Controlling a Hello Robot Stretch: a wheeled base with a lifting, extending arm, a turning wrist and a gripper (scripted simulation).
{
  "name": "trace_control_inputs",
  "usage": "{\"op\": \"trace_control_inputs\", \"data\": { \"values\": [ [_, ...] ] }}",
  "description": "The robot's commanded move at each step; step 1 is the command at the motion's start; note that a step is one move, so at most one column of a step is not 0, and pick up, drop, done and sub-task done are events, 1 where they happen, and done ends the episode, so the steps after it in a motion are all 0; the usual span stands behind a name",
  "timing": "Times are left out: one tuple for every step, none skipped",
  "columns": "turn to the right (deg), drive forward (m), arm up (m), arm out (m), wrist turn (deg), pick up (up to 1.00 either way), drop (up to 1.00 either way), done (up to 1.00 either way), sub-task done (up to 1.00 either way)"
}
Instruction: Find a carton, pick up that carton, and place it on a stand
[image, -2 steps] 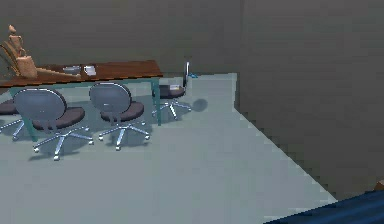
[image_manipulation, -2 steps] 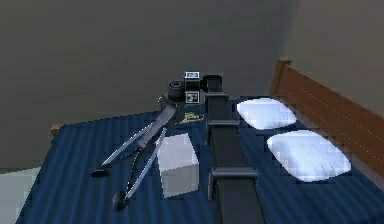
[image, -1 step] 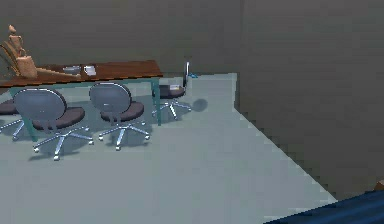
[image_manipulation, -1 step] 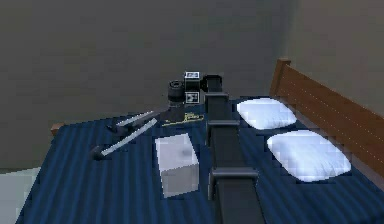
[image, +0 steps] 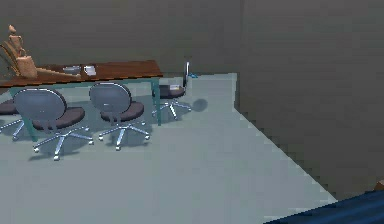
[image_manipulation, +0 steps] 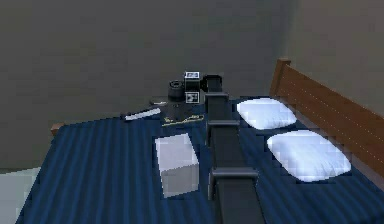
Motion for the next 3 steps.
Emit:
{"op": "trace_control_inputs", "data": {
  "values": [
    [0.0,0.0,0.0,0.0,12.0,0.0,0.0,0.0,0.0],
    [0.0,0.0,-0.3,0.0,0.0,0.0,0.0,0.0,0.0],
    [0.0,0.0,0.0,0.0,0.0,1.0,0.0,0.0,0.0]
  ]
}}
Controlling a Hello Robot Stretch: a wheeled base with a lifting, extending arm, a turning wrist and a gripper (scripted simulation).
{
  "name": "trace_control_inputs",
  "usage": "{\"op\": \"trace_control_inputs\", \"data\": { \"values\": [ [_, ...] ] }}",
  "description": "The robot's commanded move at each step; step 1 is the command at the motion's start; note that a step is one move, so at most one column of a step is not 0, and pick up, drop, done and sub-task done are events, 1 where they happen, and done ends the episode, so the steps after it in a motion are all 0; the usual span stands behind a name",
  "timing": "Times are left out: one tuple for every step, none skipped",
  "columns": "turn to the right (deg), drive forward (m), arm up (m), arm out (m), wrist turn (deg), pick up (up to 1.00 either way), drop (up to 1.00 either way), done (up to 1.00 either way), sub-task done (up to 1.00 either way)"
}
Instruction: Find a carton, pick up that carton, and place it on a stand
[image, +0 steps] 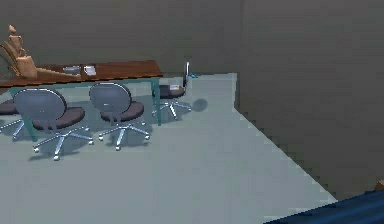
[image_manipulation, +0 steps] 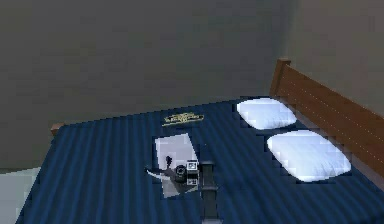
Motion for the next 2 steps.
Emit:
{"op": "trace_control_inputs", "data": {
  "values": [
    [0.0,0.0,0.1,0.0,0.0,0.0,0.0,0.0,0.0],
    [0.0,0.0,0.26,0.0,0.0,0.0,0.0,0.0,0.0]
  ]
}}
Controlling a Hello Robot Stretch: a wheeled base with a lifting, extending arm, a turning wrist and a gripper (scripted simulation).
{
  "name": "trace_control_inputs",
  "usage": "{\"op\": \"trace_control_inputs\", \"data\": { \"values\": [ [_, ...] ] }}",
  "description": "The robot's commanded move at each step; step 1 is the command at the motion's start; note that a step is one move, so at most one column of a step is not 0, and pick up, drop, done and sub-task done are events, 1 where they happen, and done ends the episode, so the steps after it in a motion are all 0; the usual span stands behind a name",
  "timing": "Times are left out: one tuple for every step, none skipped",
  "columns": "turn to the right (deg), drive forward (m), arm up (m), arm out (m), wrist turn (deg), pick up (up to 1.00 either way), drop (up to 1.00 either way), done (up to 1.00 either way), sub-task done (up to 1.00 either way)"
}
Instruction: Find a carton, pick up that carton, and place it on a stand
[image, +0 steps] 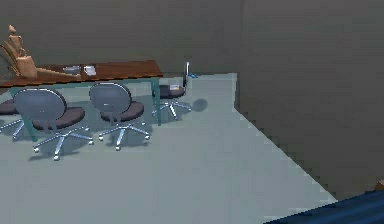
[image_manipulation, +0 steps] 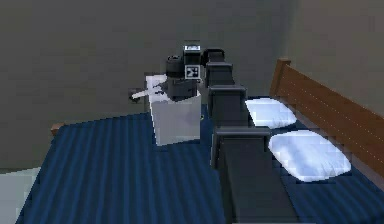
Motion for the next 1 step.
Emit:
{"op": "trace_control_inputs", "data": {
  "values": [
    [0.0,0.0,0.0,0.0,-45.0,0.0,0.0,0.0,0.0]
  ]
}}
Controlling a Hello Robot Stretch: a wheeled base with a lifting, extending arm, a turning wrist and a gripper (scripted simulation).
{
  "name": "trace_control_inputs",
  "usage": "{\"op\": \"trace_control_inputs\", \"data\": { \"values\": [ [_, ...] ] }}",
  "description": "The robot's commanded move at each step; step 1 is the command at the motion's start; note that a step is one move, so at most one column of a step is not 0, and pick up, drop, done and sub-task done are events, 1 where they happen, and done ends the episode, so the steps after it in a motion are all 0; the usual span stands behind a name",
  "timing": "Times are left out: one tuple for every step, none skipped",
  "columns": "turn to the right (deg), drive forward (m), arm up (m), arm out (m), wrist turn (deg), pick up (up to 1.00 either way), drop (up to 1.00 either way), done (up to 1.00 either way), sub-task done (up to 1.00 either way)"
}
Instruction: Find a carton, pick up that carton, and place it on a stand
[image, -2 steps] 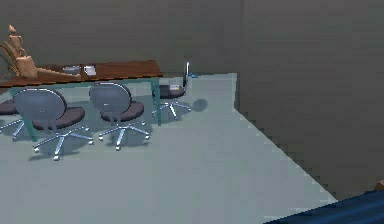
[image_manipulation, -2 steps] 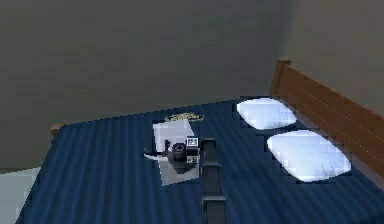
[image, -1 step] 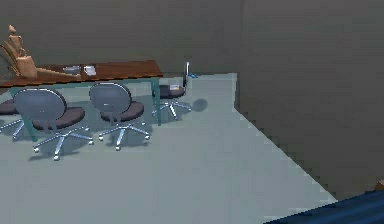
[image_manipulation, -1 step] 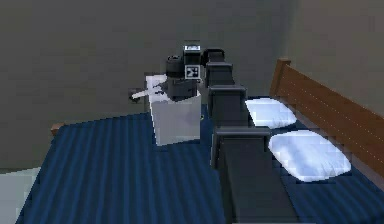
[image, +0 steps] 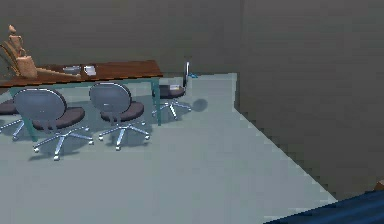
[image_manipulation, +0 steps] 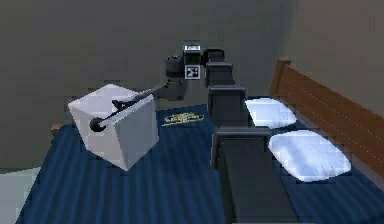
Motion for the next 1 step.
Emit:
{"op": "trace_control_inputs", "data": {
  "values": [
    [0.0,0.0,0.0,0.0,-45.0,0.0,0.0,0.0,0.0]
  ]
}}
